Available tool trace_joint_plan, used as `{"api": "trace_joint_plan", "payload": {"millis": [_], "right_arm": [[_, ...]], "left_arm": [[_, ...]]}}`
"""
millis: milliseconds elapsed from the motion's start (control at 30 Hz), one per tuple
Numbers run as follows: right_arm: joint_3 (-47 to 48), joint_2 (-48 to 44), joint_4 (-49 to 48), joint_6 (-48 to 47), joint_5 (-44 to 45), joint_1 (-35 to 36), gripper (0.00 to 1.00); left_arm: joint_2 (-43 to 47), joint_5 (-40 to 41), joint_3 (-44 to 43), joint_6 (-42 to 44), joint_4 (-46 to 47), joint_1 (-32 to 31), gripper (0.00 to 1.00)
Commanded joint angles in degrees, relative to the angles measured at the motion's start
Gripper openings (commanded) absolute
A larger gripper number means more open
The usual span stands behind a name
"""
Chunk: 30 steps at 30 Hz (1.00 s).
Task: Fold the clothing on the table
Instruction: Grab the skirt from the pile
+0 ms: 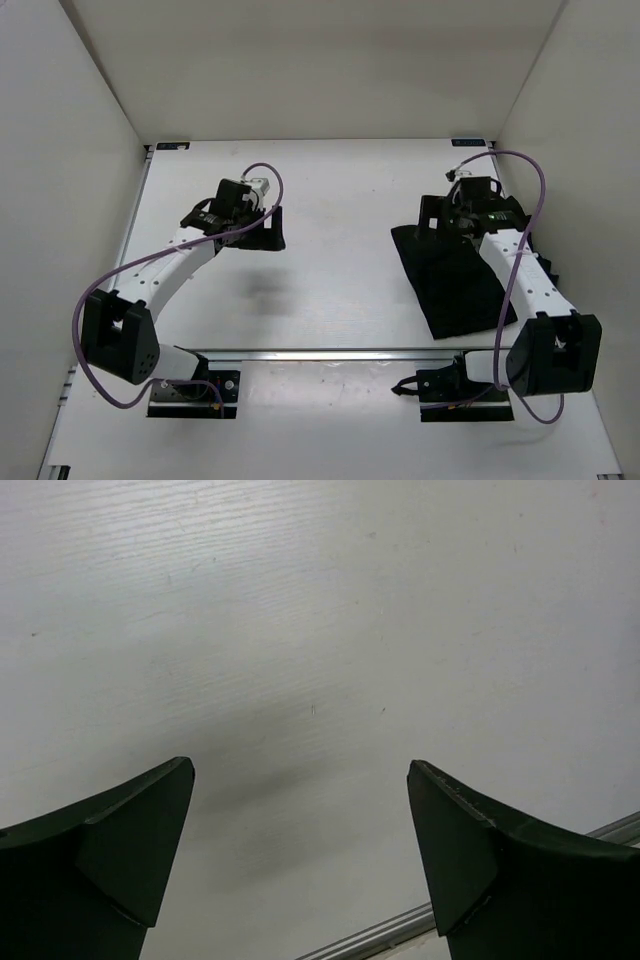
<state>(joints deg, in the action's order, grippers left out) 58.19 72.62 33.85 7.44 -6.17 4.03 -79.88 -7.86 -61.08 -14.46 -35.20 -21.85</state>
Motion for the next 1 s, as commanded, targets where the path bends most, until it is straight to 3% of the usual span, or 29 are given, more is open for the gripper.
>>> {"api": "trace_joint_plan", "payload": {"millis": [0,100,200,267,433,700,967], "right_arm": [[4.6,4.5,-1.9,-2.5,2.1,0.8,0.89],[8.7,9.5,-0.7,-2.8,1.2,1.0,0.89],[10.3,13.4,-0.9,-4.5,2.8,3.2,0.89],[11.9,19.1,0.5,-6.6,6.0,6.4,0.91],[20.0,29.9,3.3,-8.7,13.0,10.7,0.95],[19.8,33.4,0.7,-9.3,11.3,9.0,0.94],[19.5,37.9,-1.3,-9.6,6.7,4.8,0.75]], "left_arm": [[5.9,2.4,1.1,-1.6,3.4,0.7,0.99],[8.7,0.0,1.8,-2.1,4.6,1.4,0.99],[10.9,2.7,2.1,-1.6,5.1,-1.3,0.99],[12.2,5.8,2.3,-2.1,4.4,-2.9,0.98],[17.8,4.8,7.2,-3.5,4.9,-2.5,0.99],[21.4,4.1,9.2,-2.6,2.2,-0.2,0.98],[21.8,2.9,9.1,-3.9,2.9,-0.9,0.99]]}}
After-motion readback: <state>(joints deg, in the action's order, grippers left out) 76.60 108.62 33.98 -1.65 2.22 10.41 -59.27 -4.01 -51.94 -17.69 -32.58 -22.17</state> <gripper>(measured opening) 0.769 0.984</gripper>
